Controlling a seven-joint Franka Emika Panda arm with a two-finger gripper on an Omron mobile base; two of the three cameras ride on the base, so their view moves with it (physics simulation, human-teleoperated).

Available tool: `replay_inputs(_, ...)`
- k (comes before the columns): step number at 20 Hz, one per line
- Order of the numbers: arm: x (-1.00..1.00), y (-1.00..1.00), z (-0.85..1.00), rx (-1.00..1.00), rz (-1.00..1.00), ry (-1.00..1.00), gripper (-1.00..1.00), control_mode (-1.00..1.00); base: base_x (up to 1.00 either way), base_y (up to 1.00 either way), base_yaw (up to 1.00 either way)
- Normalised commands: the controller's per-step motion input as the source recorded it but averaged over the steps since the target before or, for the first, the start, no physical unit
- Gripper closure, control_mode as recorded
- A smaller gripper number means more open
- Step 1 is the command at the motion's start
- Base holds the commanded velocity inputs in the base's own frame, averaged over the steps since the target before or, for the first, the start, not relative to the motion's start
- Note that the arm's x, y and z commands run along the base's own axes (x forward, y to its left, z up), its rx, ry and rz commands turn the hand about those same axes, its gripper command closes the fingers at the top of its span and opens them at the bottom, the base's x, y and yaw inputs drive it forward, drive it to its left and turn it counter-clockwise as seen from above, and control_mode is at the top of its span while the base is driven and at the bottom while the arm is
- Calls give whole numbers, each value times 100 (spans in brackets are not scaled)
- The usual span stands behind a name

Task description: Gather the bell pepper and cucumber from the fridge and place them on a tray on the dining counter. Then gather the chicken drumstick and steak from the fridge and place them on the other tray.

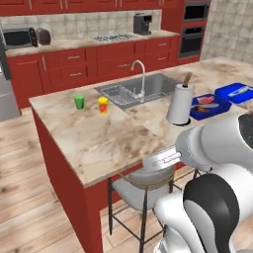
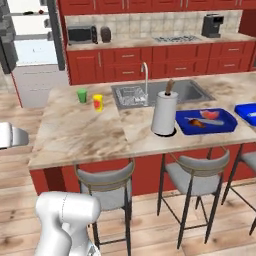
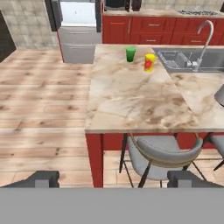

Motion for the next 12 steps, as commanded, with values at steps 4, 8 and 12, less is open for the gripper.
replay_inputs(4,0,0,0,0,0,0,-100,100,-32,100,0)
replay_inputs(8,0,0,0,0,0,0,-100,100,-26,100,0)
replay_inputs(12,0,0,0,0,0,0,-100,100,-7,100,0)
